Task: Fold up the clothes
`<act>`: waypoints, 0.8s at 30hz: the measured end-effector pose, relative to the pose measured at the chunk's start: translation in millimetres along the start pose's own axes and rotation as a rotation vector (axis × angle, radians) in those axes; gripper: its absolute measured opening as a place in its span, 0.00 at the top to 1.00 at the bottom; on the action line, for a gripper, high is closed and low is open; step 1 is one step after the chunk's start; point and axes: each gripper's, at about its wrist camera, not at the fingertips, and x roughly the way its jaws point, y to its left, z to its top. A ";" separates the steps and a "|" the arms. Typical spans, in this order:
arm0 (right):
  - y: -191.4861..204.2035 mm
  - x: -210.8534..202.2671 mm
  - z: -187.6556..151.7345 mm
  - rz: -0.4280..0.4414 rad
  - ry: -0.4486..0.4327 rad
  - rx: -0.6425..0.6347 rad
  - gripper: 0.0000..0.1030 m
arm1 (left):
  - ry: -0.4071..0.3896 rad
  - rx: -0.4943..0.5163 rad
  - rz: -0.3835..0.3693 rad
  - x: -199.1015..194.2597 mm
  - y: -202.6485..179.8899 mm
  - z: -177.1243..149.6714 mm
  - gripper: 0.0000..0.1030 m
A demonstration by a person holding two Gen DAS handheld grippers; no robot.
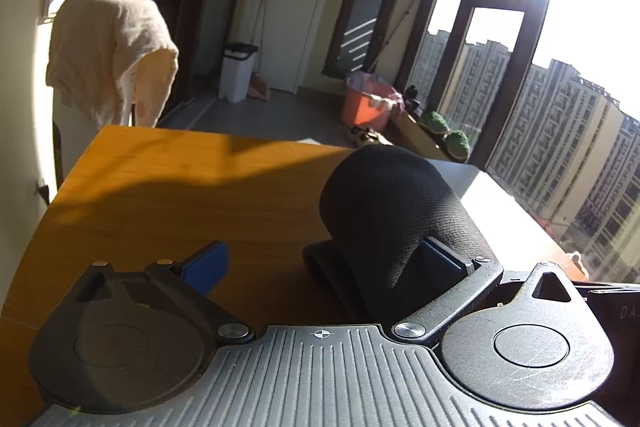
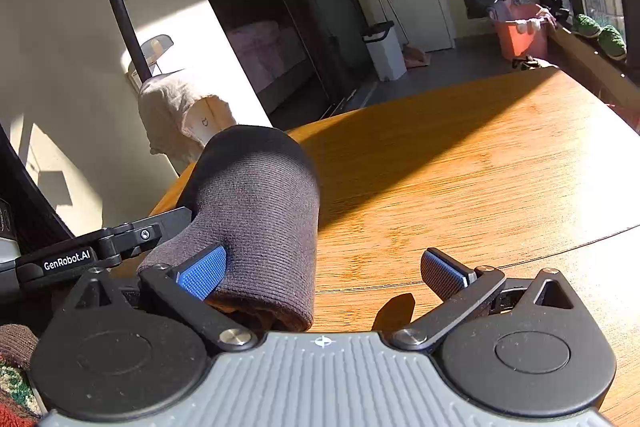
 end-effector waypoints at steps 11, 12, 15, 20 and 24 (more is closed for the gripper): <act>-2.5 -4.5 9.3 -0.070 -0.020 -0.072 0.00 | -0.033 -0.020 -0.061 29.1 9.8 6.8 0.00; -4.5 -6.5 14.1 -0.059 -0.027 -0.056 0.00 | -0.036 -0.019 -0.057 28.7 9.5 6.6 0.00; -6.0 -7.5 32.6 -0.032 -0.057 -0.029 0.00 | -0.039 -0.017 -0.050 28.0 8.3 6.1 0.00; 10.8 28.3 75.6 -0.090 -0.079 -0.072 0.00 | -0.041 -0.014 -0.044 24.6 8.3 4.6 0.00; 25.7 85.8 80.7 -0.158 0.094 -0.167 0.00 | -0.041 -0.022 -0.028 20.7 12.3 3.1 0.00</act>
